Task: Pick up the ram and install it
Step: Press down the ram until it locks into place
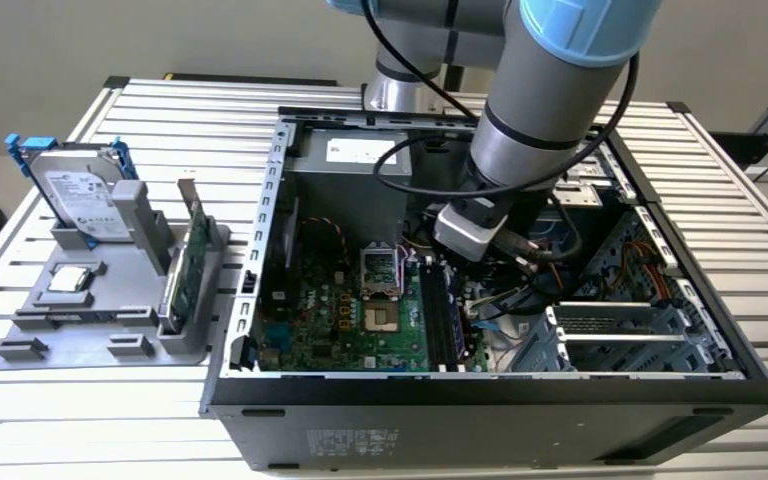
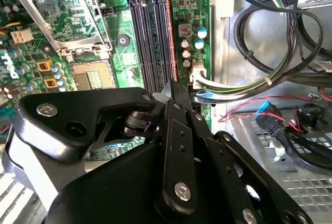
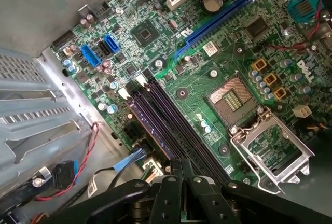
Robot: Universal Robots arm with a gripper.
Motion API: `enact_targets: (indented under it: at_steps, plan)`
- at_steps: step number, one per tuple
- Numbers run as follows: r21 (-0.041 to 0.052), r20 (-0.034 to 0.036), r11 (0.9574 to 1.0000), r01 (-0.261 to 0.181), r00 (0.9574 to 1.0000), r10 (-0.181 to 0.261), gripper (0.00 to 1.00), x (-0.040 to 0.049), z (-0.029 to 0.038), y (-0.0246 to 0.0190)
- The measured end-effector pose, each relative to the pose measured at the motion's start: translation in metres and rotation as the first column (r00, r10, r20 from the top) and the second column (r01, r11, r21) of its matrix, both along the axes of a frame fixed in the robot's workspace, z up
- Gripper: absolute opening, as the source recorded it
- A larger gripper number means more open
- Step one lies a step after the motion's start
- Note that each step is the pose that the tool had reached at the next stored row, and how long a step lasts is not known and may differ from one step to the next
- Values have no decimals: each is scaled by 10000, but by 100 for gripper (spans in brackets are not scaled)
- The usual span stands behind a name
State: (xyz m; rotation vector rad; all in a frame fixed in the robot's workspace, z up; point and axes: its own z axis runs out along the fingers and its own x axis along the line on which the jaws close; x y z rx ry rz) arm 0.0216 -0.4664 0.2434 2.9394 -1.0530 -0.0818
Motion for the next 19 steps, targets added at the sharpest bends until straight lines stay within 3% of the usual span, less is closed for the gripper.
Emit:
enact_targets:
  at_steps: [10,19]
  plan:
    - [0,0,9980,627,9980,-627,0,0,-1,0]
    - [1,0,9912,1325,9912,-1325,0,0,-2,0]
